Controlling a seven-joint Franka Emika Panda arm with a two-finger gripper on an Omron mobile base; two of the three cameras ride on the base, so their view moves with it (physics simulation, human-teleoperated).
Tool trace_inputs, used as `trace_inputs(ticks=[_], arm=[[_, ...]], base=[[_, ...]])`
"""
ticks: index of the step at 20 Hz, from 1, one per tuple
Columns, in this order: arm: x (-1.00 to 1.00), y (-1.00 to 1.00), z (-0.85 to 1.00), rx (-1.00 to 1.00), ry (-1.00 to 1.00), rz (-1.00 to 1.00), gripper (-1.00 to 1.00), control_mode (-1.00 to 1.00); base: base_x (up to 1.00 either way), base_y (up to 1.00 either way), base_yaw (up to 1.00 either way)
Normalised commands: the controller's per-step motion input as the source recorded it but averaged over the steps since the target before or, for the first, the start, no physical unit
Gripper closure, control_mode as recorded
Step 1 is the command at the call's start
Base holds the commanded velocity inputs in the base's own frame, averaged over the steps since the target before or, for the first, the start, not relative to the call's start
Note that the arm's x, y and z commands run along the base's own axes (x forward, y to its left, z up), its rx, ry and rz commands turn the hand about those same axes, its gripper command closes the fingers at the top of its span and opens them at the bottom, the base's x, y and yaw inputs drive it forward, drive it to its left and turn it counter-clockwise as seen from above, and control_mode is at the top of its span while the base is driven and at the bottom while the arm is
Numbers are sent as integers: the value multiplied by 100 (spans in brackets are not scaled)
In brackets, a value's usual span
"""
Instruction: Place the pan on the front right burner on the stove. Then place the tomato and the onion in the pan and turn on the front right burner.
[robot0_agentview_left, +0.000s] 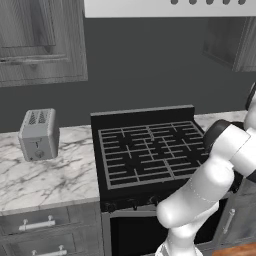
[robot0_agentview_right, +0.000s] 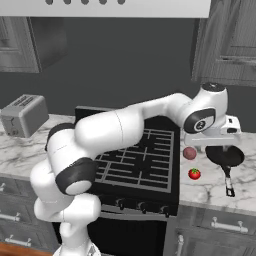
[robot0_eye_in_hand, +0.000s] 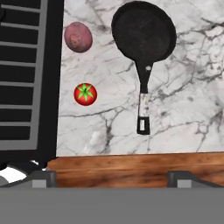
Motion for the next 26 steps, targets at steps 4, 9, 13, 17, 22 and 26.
trace_inputs(ticks=[4, 9, 13, 17, 22, 26], arm=[[1, 0, -27, 0, -1, 0, -100, -100], [0, 0, -32, 0, -1, 0, -100, -100], [6, 0, -37, 0, 0, 0, -100, -100], [6, 0, -39, 0, -1, 0, -100, -100], [14, 0, -39, 0, -1, 0, -100, -100], [7, -9, -18, 0, 0, 0, -100, -100]], base=[[0, 0, 0], [0, 0, 0], [0, 0, 0], [0, 0, 0], [0, 0, 0], [0, 0, 0]])
